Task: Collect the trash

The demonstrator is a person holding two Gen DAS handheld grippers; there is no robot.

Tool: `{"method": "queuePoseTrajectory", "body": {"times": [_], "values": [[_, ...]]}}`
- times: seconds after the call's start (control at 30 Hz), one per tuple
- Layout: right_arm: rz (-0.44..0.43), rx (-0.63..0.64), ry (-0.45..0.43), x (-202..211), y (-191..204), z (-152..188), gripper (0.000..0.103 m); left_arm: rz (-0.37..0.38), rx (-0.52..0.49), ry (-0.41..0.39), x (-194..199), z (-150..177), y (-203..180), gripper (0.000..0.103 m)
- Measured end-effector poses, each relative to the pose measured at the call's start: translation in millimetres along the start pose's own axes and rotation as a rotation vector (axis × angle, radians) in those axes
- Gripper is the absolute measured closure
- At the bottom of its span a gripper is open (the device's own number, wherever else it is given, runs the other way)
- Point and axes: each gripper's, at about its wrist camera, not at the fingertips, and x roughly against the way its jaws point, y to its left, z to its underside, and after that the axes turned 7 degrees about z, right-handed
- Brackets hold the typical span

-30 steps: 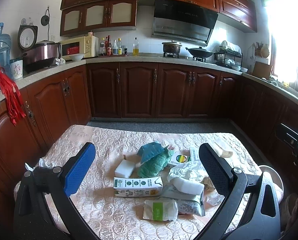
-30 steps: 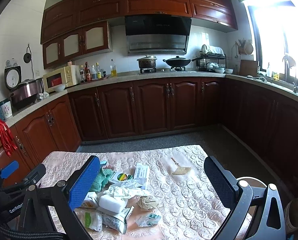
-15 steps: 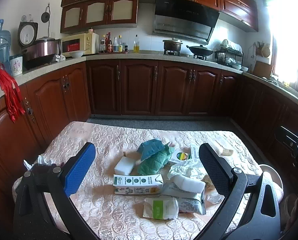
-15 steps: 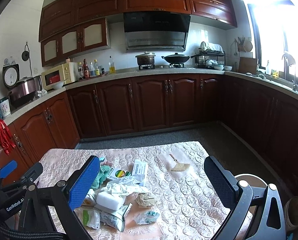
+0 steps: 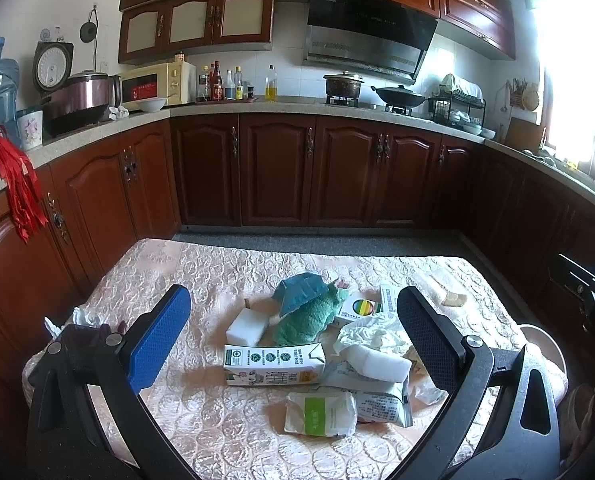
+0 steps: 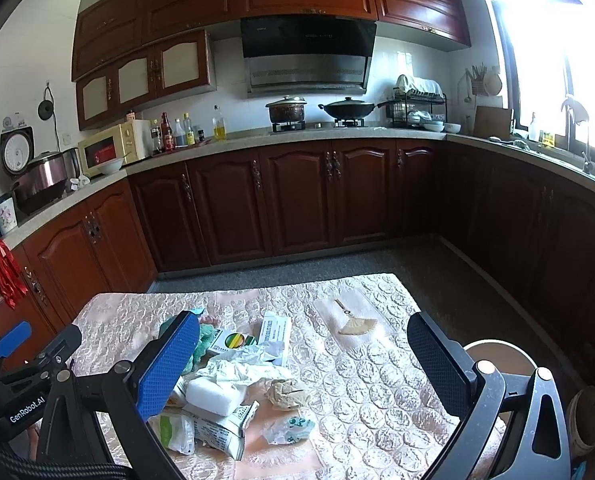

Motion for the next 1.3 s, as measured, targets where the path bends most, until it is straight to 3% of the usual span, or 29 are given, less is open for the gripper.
{"method": "queuePoseTrajectory", "body": {"times": [0.37, 0.53, 0.83, 0.97, 1.07, 1.23, 1.3], "values": [[0.027, 0.029, 0.08, -17.5, -10.0, 7.8, 0.0, 0.001, 0.01, 0.075, -13.0, 12.3, 22.5, 0.0], [0.015, 0.033, 0.182, -40.7, -18.5, 22.7, 0.0, -0.004, 0.0, 0.156, -26.7, 28.2, 35.6, 0.0], [-0.123, -0.011, 0.437, -94.6, -27.0, 70.3, 0.0, 0.129, -0.075, 0.382, -64.6, 71.7, 25.8, 0.0], [-0.158, -0.024, 0.512, -110.5, -26.7, 87.6, 0.009, 0.174, -0.061, 0.44, -81.7, 85.1, 17.5, 0.0], [-0.232, -0.09, 0.594, -125.3, -24.5, 101.3, 0.017, 0.191, -0.067, 0.481, -95.0, 93.7, 10.3, 0.0], [-0.265, -0.127, 0.676, -152.7, -13.5, 121.0, 0.021, 0.188, -0.082, 0.543, -118.5, 102.5, 3.9, 0.0], [-0.303, -0.155, 0.708, -165.3, -9.6, 128.6, 0.033, 0.179, -0.096, 0.564, -125.9, 105.2, 1.7, 0.001]]}}
